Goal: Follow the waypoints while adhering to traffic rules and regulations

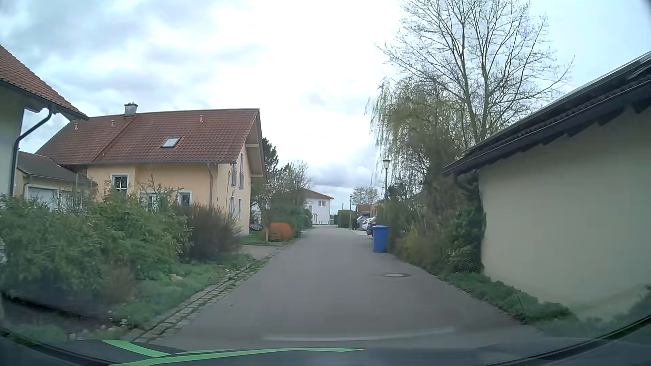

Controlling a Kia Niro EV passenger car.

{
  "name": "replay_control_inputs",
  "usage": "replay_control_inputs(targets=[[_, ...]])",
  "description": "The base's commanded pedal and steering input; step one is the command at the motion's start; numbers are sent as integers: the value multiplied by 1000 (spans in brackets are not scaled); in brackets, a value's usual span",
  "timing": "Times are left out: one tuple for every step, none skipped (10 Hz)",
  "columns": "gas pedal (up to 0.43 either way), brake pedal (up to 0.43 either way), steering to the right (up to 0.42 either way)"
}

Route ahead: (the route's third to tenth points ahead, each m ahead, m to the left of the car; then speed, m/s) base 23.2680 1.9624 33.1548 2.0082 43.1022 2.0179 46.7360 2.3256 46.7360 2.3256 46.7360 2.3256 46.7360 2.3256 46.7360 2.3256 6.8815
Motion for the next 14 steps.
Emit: replay_control_inputs(targets=[[39,0,3],[39,0,3],[39,0,3],[39,0,3],[39,0,3],[39,0,3],[39,0,3],[39,0,6],[39,0,8],[39,0,8],[39,0,8],[39,0,8],[39,0,8],[39,0,9]])
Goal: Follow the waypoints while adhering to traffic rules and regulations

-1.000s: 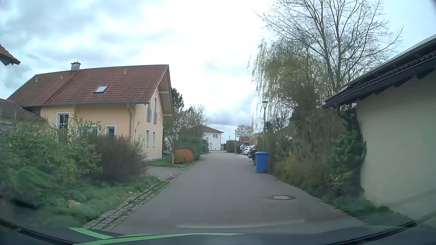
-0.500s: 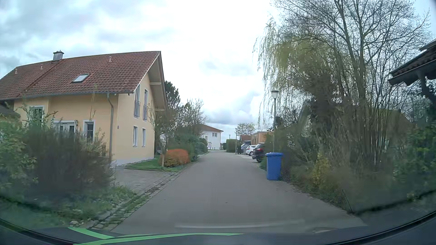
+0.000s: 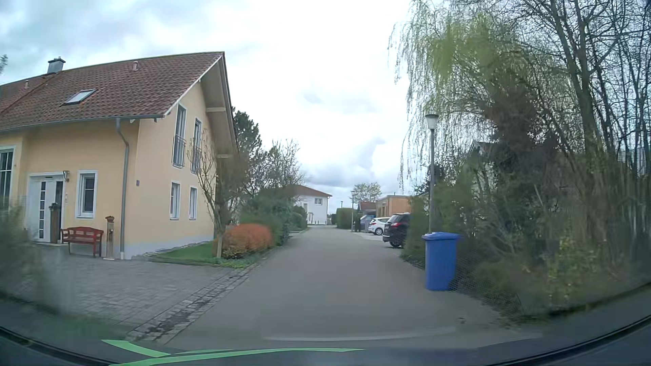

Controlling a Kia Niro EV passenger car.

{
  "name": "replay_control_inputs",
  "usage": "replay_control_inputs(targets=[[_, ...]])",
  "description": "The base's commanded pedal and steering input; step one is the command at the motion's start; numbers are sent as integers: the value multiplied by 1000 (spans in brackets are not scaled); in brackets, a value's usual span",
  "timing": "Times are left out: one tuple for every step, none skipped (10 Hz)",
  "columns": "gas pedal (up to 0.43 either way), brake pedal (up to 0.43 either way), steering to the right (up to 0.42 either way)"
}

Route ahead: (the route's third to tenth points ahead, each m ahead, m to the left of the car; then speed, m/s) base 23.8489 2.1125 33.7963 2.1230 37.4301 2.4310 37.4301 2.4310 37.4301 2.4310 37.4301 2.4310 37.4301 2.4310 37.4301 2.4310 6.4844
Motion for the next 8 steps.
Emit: replay_control_inputs(targets=[[39,0,11],[39,0,12],[28,0,13],[28,0,13],[28,0,14],[28,0,14],[28,0,15],[28,0,16]])
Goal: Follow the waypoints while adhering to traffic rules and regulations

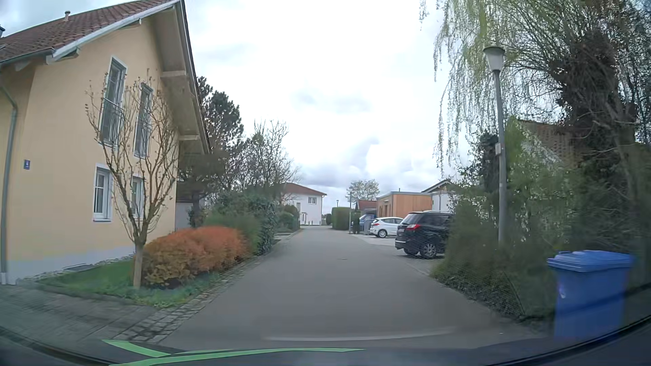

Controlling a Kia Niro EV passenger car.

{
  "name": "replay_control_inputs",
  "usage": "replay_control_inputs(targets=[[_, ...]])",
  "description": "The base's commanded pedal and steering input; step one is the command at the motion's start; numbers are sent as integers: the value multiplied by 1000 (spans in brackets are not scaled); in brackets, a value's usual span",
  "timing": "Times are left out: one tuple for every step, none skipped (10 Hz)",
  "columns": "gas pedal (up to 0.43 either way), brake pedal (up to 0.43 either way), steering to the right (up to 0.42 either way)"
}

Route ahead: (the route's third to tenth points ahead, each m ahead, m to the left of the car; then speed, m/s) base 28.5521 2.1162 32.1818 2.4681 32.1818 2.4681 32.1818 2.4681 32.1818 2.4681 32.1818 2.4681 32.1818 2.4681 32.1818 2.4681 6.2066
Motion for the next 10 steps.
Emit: replay_control_inputs(targets=[[28,0,16],[28,0,17],[28,0,17],[28,0,18],[20,0,18],[20,0,18],[8,0,16],[0,0,14],[0,0,13],[0,0,10]])
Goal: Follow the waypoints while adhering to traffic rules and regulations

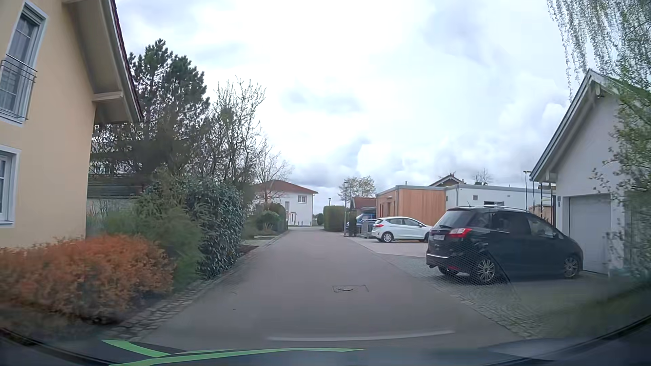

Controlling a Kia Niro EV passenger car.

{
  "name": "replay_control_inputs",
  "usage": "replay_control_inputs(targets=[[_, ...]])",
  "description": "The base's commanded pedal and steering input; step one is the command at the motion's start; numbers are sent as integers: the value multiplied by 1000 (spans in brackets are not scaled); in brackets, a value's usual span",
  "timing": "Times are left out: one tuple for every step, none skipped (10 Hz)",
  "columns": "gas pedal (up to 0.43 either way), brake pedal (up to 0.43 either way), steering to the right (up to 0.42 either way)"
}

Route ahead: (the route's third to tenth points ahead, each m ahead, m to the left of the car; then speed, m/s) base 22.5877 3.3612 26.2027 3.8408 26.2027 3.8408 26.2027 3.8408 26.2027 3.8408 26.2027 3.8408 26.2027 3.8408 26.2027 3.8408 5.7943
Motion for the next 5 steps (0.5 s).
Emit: replay_control_inputs(targets=[[0,0,9],[0,0,6],[0,0,6],[0,0,6],[0,0,6]])
